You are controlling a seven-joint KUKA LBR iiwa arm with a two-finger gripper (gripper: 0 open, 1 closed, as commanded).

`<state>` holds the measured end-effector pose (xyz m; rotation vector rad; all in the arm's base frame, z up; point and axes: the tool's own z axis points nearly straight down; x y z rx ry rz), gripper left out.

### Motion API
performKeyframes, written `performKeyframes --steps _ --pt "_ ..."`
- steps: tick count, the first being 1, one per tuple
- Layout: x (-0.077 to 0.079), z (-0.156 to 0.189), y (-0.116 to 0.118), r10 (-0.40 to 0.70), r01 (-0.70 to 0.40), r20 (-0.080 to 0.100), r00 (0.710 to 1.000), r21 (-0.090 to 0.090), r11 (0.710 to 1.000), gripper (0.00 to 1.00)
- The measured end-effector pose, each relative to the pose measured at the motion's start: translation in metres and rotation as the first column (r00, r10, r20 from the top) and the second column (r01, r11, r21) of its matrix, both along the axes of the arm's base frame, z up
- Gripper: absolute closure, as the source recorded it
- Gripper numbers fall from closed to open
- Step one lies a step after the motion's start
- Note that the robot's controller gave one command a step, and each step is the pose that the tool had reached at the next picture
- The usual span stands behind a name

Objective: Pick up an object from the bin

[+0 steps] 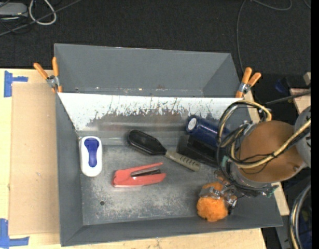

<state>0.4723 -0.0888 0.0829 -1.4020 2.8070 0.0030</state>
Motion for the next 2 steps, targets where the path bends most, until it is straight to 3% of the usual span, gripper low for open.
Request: performKeyframes --steps 2 --pt "-0.003 0.070 0.002 -0.002 0.002 -0.012 1.000 0.004 1.000 1.00"
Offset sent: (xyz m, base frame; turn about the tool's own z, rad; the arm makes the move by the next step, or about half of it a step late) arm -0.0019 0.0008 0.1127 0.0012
